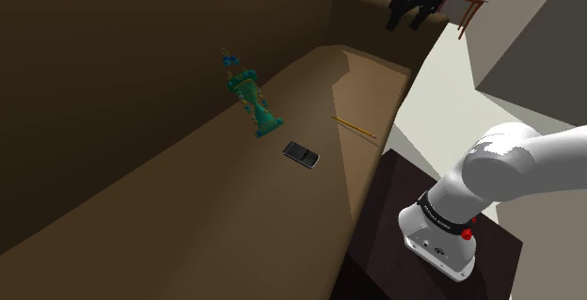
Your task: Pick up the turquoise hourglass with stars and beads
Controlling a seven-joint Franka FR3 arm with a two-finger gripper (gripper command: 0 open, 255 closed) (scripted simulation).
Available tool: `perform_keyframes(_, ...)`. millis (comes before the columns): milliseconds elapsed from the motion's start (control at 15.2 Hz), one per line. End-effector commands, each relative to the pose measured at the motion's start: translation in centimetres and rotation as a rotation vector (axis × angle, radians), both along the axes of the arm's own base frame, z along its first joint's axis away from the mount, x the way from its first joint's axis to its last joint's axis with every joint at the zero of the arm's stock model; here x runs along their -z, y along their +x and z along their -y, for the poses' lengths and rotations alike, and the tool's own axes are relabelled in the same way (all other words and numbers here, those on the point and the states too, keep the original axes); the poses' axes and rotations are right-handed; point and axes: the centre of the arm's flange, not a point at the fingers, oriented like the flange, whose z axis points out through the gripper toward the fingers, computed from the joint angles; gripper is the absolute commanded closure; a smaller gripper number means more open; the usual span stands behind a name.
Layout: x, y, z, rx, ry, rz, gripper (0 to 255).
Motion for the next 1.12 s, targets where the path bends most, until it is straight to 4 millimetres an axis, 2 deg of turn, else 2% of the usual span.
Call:
perform_keyframes(0, 0.0, 0.0, 0.0, 0.000, 0.000, 0.000, 0)
perform_keyframes(1056, 8.6, 12.2, -15.5, 0.048, -0.081, 0.079, 0)
